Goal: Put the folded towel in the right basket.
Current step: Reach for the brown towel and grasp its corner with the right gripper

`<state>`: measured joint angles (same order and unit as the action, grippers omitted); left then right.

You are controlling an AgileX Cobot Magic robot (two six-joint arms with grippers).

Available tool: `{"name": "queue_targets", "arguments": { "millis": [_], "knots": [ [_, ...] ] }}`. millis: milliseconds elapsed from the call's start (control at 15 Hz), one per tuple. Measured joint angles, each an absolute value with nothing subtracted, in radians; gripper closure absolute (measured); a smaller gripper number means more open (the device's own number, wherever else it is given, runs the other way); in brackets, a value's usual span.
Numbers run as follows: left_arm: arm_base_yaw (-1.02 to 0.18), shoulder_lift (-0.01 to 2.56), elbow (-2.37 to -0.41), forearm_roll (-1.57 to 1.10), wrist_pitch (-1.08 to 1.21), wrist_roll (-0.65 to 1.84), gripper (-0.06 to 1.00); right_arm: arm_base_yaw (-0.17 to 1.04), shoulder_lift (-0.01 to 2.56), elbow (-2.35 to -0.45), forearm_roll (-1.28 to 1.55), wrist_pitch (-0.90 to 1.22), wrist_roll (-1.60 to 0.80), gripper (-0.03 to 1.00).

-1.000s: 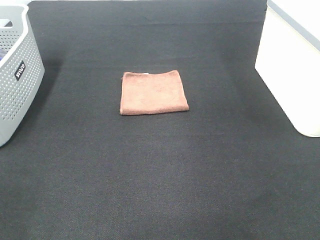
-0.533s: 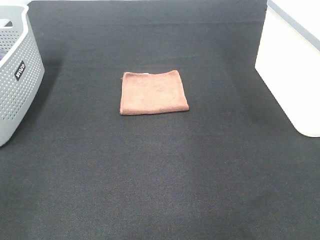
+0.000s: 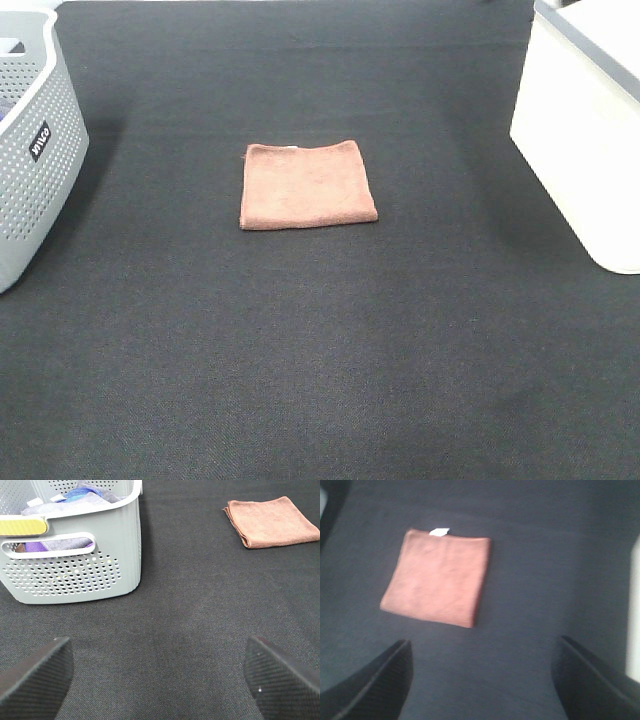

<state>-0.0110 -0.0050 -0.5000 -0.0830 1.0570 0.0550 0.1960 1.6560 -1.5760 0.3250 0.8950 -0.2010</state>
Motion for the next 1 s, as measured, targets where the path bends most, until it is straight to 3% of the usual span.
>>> {"name": "queue_targets", "arguments": {
  "millis": [267,1000],
  "knots": [
    [-0.011,-0.005,-0.5,-0.083,1.057,0.055,0.07,0.301,1.883,-1.71,0.338,0.896,-0.136,0.24],
    [-0.011,-0.005,-0.5,-0.083,1.057,0.055,0.07,0.301,2.326,-1.961,0.582,0.989,-0.156,0.28]
  ]
}}
